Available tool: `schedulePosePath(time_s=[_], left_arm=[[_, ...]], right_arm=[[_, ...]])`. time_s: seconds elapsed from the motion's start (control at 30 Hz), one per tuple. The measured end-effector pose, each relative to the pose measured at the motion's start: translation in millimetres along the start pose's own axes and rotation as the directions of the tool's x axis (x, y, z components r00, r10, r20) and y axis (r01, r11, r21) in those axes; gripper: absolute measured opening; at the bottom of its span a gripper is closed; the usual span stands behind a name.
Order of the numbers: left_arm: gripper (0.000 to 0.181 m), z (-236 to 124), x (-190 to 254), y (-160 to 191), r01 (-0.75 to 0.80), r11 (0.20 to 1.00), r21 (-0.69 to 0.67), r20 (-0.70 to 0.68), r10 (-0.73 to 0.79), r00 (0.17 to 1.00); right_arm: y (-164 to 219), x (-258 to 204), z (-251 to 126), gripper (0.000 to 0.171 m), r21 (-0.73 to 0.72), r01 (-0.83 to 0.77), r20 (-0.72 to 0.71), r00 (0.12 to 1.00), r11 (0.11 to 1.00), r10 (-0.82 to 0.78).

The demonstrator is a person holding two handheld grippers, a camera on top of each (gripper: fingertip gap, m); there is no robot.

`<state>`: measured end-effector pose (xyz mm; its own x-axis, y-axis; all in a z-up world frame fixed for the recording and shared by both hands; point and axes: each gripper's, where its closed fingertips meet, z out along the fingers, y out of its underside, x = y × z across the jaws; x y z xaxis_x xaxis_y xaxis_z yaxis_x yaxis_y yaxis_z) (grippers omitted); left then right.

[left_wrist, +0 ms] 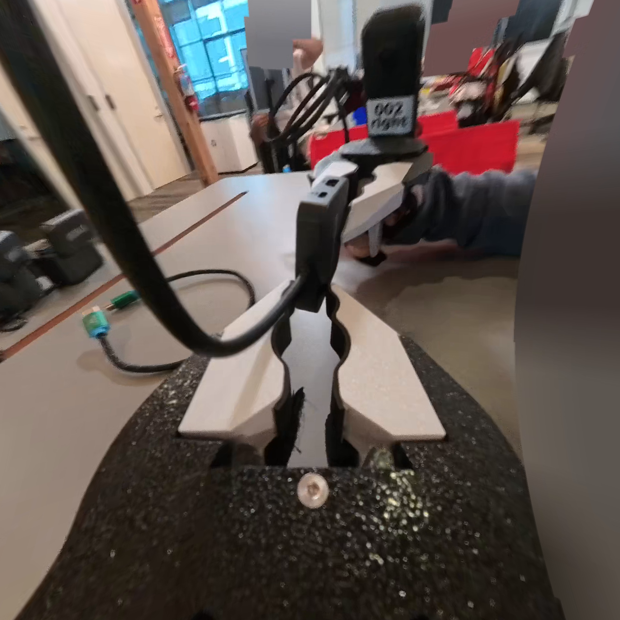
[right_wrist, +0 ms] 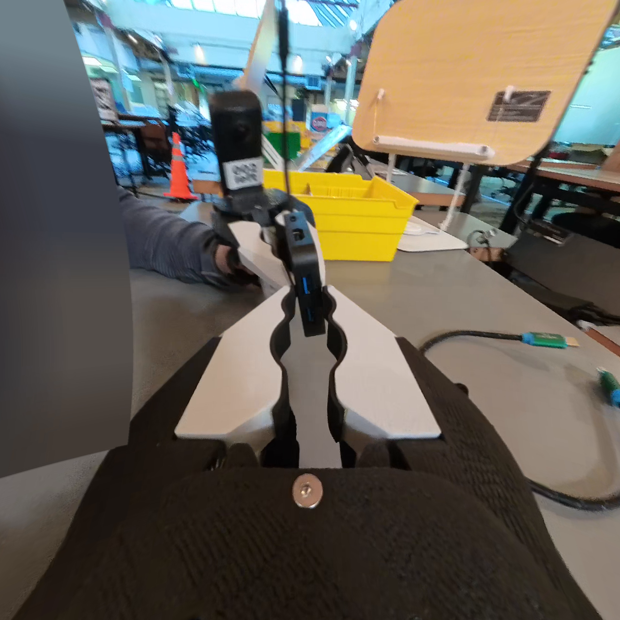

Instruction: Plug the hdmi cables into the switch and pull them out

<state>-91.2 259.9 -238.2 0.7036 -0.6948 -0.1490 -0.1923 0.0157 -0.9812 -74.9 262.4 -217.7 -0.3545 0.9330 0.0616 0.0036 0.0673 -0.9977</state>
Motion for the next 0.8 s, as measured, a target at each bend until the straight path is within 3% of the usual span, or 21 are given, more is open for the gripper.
schedulePosePath(time_s=[0.13,0.2,0.27,0.4,0.5,0.57,0.63,0.8], left_arm=[[0.011,-1.3,-18.7,18.4,-0.228,0.954,-0.196,0.16,0.261,0.952],[0.011,-3.1,-24.4,26.6,-0.332,0.898,-0.287,0.179,0.391,0.903],[0.011,-3.2,-25.7,32.5,-0.383,0.858,-0.342,0.175,0.459,0.871],[0.011,-1.6,-22.7,39.9,-0.469,0.786,-0.403,0.137,0.559,0.818],[0.012,0.4,-17.2,45.3,-0.531,0.735,-0.422,0.096,0.619,0.78],[0.013,1.7,-13.7,45.5,-0.54,0.74,-0.4,0.087,0.617,0.782],[0.017,2.9,-10.3,39.0,-0.495,0.801,-0.337,0.101,0.553,0.827],[0.042,0.9,-0.2,20.3,-0.243,0.96,-0.139,0.054,0.253,0.966]], right_arm=[[8.4,16.1,-1.1,0.035,-0.051,0.045,-0.113,0.992,0.998,-0.051],[8.5,15.8,1.1,0.043,-0.066,0.078,-0.123,0.989,0.995,-0.085],[17.7,17.7,4.7,0.047,-0.164,0.193,-0.157,0.963,0.967,-0.219],[43.1,15.1,15.4,0.044,-0.403,0.435,-0.116,0.849,0.805,-0.516],[47.2,11.7,19.5,0.019,-0.408,0.472,-0.095,0.83,0.782,-0.55],[50.5,10.4,17.0,0.018,-0.395,0.427,-0.077,0.867,0.813,-0.493],[46.8,7.8,15.6,0.015,-0.347,0.374,-0.075,0.903,0.86,-0.422],[29.4,0.6,15.8,0.011,-0.171,0.186,-0.054,0.979,0.968,-0.198]])
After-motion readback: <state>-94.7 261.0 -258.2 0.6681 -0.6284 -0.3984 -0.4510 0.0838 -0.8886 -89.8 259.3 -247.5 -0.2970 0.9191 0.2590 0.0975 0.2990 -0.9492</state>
